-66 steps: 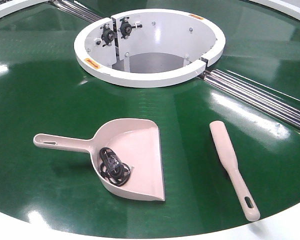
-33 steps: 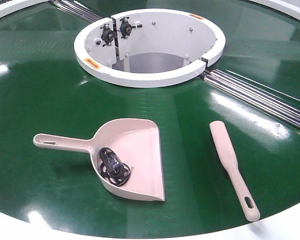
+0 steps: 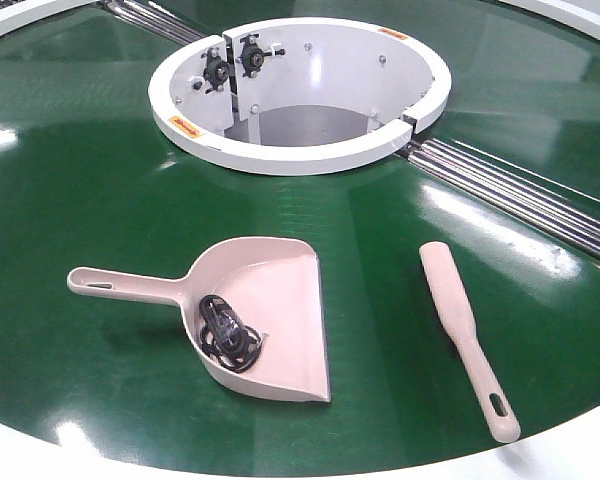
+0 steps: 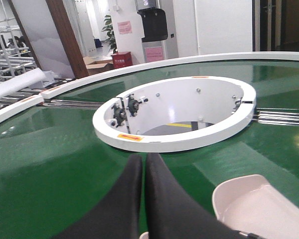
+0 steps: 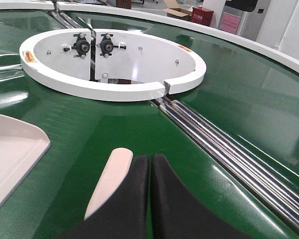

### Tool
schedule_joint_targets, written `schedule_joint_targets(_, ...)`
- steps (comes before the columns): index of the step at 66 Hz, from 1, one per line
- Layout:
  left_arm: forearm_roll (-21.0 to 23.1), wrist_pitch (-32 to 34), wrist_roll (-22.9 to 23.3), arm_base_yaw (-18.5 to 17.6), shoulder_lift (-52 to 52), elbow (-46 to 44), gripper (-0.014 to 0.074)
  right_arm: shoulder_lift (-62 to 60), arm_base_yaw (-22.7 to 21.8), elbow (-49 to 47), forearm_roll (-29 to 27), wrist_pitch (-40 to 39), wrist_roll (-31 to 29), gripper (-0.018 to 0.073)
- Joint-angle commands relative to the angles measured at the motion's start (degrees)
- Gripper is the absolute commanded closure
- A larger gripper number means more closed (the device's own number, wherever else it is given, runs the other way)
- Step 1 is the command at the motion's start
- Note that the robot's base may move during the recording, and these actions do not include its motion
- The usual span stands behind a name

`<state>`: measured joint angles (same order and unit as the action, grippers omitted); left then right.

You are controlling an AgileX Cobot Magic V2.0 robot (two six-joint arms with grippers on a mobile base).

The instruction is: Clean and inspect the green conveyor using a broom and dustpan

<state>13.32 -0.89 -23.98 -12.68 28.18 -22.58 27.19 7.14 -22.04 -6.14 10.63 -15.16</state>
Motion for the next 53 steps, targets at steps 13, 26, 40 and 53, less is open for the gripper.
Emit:
schedule_joint_targets(13, -5.5, 2.5, 8.8, 8.2, -10.5, 7.7, 0.0603, 0.2, 0.1, -1.5, 0.1, -4.0, -0.3, 0.0562)
schedule_joint_targets(26, -9.1, -1.1, 16.8, 13.4, -21.9, 17.4, 0.0603, 0.2, 0.1, -1.5, 0.1, -4.0, -0.3, 0.0562)
schedule_joint_targets(40, -9.2, -2.4, 16.7, 14.8, -29.5, 25.2, 0.0603, 0.1, 0.1, -1.5, 0.1, -3.8, -0.3, 0.0562)
schedule_joint_targets(53, -9.0, -3.3, 16.7, 14.9, -29.7, 25.2, 0.0603, 0.1, 0.1, -1.5, 0.1, -3.6, -0.3, 0.0562)
